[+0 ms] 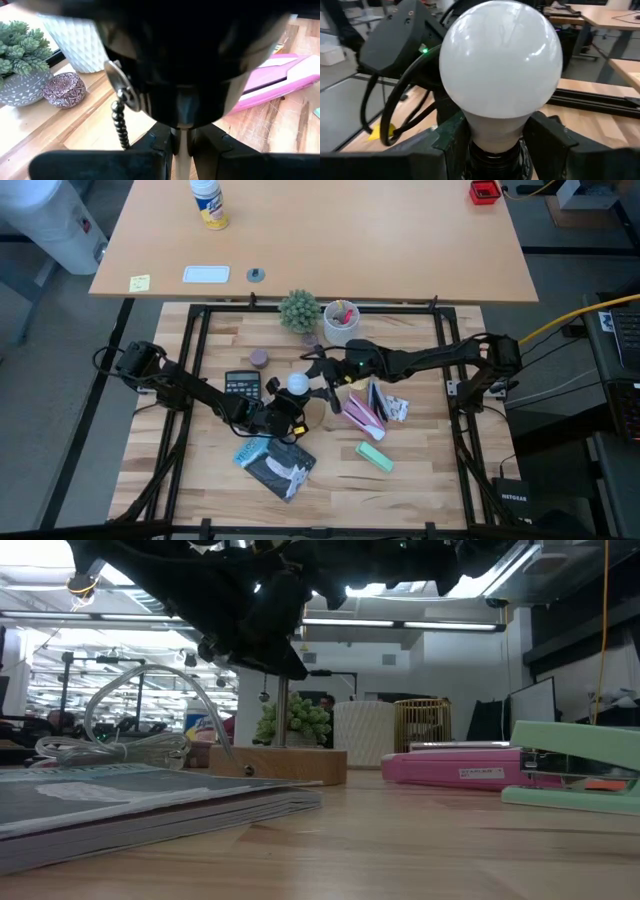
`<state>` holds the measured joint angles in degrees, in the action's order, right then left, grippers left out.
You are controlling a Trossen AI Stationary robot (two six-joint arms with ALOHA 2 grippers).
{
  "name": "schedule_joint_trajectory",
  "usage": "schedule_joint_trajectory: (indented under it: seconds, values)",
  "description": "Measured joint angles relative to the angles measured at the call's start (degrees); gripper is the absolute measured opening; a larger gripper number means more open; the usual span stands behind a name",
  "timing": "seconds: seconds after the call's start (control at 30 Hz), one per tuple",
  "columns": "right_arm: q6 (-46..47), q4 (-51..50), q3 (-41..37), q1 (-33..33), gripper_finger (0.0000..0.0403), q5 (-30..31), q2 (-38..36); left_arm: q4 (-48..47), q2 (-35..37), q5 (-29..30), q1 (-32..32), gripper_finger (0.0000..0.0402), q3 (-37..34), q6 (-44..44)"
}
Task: Screw lightbulb
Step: Remove the lightbulb from the lamp
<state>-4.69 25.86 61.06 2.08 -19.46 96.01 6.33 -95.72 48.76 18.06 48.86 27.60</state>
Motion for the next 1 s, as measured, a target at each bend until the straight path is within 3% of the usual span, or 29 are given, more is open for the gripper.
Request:
schedule_joint_trajectory:
  seconds: [0.27,0.53,0.77,1.0]
  values:
    - [-2.93,-0.31,0.0,-0.61,0.0181,-0.3,0.0,0.2,0.07,-0.07,1.17,0.0045,0.02,-2.77]
    - [-6.71,0.06,0.13,-0.6,0.0148,-8.65,0.0,0.39,0.15,-0.51,2.99,0.0045,0.24,-9.32]
    - [-9.8,-0.16,0.17,-0.36,0.0153,-11.94,0.0,0.67,0.15,-1.1,3.13,0.0045,0.33,-13.21]
    - [-10.64,-0.15,0.22,2.18,0.0153,-21.13,0.0,0.83,0.15,-1.25,3.67,0.0046,0.37,-20.56]
